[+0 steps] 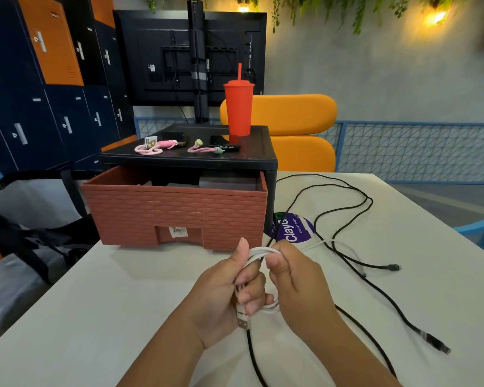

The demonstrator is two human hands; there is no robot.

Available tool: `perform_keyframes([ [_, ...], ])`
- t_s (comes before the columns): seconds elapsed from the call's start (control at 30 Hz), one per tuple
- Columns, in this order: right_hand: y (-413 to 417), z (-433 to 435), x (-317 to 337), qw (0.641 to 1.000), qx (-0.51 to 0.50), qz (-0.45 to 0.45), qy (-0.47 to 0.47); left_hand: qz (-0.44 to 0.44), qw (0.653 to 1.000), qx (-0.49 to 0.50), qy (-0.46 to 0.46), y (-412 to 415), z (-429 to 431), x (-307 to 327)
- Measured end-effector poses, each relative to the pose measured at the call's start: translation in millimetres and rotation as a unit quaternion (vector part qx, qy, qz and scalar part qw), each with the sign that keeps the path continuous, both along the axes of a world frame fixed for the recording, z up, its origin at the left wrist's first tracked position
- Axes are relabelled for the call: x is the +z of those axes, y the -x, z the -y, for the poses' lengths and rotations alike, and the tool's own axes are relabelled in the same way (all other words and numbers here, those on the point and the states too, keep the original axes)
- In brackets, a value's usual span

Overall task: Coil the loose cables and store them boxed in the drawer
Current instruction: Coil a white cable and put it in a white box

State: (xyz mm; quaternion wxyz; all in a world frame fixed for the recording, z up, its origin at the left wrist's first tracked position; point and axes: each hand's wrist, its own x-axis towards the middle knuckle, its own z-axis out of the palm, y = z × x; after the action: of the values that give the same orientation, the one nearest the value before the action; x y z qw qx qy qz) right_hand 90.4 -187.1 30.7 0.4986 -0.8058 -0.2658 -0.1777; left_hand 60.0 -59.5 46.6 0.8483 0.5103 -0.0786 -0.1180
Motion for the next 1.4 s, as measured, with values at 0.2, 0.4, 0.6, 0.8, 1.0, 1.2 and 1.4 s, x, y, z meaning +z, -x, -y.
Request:
perform_keyframes([
  [0.2, -1.8, -0.8, 1.6, 0.999, -0.009, 0.031, 0.002, -0.015, 0.998, -0.009, 0.053, -1.2, 0.6, 0.8],
  [0.4, -5.3, 10.5, 5.5, 0.997, -0.023, 0.077, 0.024, -0.020, 0.990, 0.094, 0.107, 0.3, -2.7, 7.0],
  [0.6, -20.9, 38.9, 8.4, 0.985, -0.140, 0.098, -0.014, -0.006, 0.963, 0.170, 0.211, -2.3, -23.8, 12.3],
  [0.8, -16.6, 47.1, 21.7, 0.983, -0.137, 0.048, -0.111, -0.001, 0.930, 0.219, 0.297, -7.0, -44.8, 9.6],
  [1.0, -14.2, 43.7, 16.2, 0.987, -0.120, 0.035, 0.102, -0.022, 0.904, 0.252, 0.344, -12.0, -51.4, 7.6],
  [1.2, -6.2, 36.6, 20.8, 0.954, 0.009, -0.101, 0.282, -0.017, 0.889, 0.290, 0.355, -12.5, -55.2, 13.5],
  [1.4, 2.5, 29.7, 22.4, 0.929, 0.070, -0.183, 0.312, 0.004, 0.913, 0.284, 0.294, -12.1, -53.4, 11.1],
])
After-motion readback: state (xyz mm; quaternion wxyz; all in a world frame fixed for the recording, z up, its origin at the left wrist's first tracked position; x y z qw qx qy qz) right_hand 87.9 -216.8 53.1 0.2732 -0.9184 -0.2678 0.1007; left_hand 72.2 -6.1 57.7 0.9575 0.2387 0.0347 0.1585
